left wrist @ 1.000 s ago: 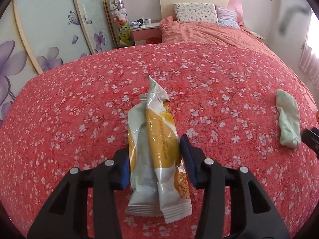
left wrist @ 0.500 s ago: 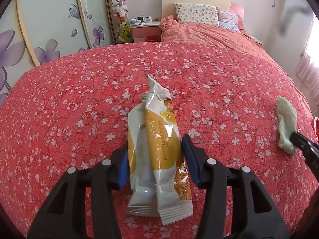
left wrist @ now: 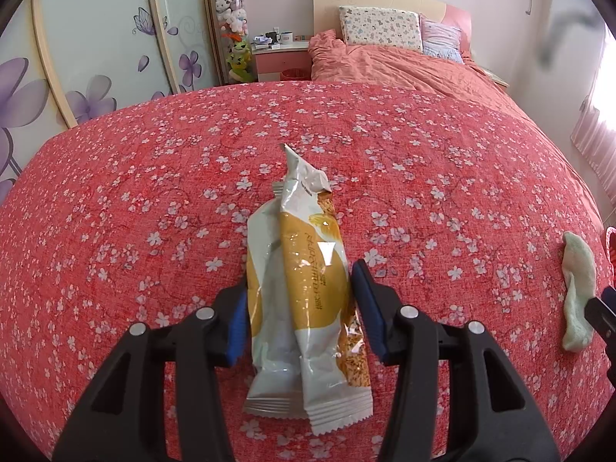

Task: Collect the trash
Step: 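Grasp the snack wrapper with the left tool while the right tool grasps the mint-green cloth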

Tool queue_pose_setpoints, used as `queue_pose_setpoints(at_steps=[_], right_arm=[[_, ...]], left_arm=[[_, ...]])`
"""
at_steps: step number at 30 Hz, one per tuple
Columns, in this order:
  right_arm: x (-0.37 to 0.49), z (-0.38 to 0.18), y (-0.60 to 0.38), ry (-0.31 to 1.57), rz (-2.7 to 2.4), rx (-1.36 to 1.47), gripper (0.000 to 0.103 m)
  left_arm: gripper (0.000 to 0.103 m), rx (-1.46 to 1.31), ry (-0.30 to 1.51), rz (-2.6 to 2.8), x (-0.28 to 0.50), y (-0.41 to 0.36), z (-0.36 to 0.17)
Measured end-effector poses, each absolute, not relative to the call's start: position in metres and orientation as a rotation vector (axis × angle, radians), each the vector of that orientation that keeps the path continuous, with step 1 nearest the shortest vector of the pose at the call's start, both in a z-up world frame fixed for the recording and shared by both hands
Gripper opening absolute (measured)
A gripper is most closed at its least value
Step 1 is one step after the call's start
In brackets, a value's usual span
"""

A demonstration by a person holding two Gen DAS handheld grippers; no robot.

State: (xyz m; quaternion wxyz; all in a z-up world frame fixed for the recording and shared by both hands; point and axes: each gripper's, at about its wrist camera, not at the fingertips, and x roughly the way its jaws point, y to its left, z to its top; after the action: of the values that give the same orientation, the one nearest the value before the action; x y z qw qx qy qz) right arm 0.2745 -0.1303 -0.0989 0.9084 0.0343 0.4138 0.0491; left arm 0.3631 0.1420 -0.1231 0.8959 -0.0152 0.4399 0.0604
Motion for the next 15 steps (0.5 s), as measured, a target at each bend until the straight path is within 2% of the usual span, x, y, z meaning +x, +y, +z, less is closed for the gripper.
queue_pose_setpoints(at_steps=[7,15], right_arm=[[0.29,-0.115,-0.107,0.9,0.045,-0.031,0.063],[0.286,-0.116,-0.117,0.884,0.063,0.012,0.06]], left_arm=[[0.05,-0.033,0.912,0.126,0.363,0.142,-0.123],[0.05,-0.049,0.909,0.122,0.361,0.145,-0.125]])
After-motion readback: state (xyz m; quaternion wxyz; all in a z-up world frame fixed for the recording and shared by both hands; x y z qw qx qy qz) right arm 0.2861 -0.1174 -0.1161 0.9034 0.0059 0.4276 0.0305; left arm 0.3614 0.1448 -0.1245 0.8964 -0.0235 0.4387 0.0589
